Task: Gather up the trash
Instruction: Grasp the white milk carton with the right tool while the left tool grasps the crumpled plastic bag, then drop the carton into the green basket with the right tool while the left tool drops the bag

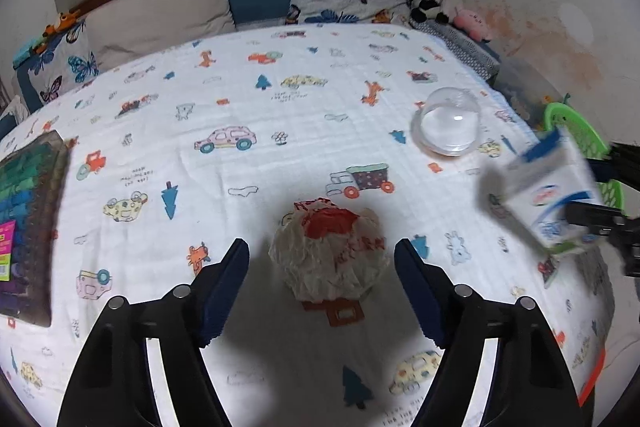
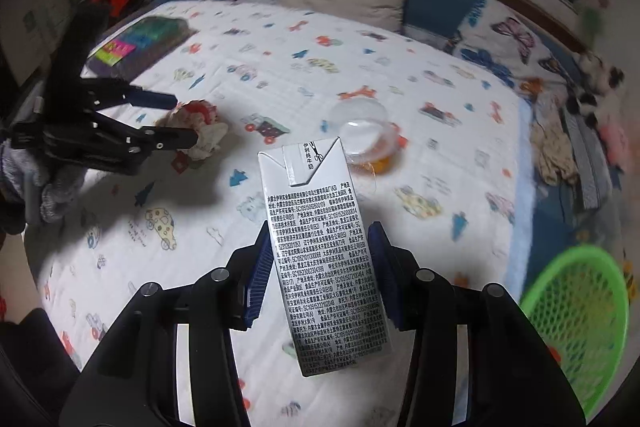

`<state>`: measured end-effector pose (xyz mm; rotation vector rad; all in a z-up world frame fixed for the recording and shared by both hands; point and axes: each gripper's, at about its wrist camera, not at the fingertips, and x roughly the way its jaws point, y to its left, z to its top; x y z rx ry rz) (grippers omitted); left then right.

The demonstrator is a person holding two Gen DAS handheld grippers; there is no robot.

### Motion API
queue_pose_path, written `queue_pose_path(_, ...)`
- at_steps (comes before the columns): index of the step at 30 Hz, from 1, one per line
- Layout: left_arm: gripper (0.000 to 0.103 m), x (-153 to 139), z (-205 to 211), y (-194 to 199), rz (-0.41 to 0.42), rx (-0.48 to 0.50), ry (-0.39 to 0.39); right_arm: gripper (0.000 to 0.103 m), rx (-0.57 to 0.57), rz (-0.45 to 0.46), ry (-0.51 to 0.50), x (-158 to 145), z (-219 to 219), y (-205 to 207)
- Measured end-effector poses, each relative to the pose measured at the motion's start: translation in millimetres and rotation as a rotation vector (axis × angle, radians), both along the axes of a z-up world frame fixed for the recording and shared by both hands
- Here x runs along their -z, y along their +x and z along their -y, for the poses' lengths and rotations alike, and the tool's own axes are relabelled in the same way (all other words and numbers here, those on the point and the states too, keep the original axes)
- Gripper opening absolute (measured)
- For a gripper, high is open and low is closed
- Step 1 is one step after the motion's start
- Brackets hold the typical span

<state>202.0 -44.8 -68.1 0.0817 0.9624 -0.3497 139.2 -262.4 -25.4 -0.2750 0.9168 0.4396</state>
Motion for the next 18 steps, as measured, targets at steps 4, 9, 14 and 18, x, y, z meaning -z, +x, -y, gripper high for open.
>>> queue_pose_path(4,0.066,5.9,-1.2,4.9,-0.019,-0.002,-0.035,0.048,0.062,0.000,0.039,-6.5,22.8,-11.4)
queue_pose_path(9,0.057,6.1,5.3,1.8,-0.008,0.027,-0.042,0.048,0.127,0.017,0.077,-15.3,50.3,-24.6)
queue_pose_path(14,0.052,3.0,7.5,-4.6,0.007,0.032,-0.037,0.047,0.222,0.045,0.116,-28.2,84.3,-35.2)
queue_pose_path(18,0.052,-5.0,8.0,-13.3,0.014,0.042,-0.051,0.045,0.310,0.066,0.143,-35.9,117.7,-39.7)
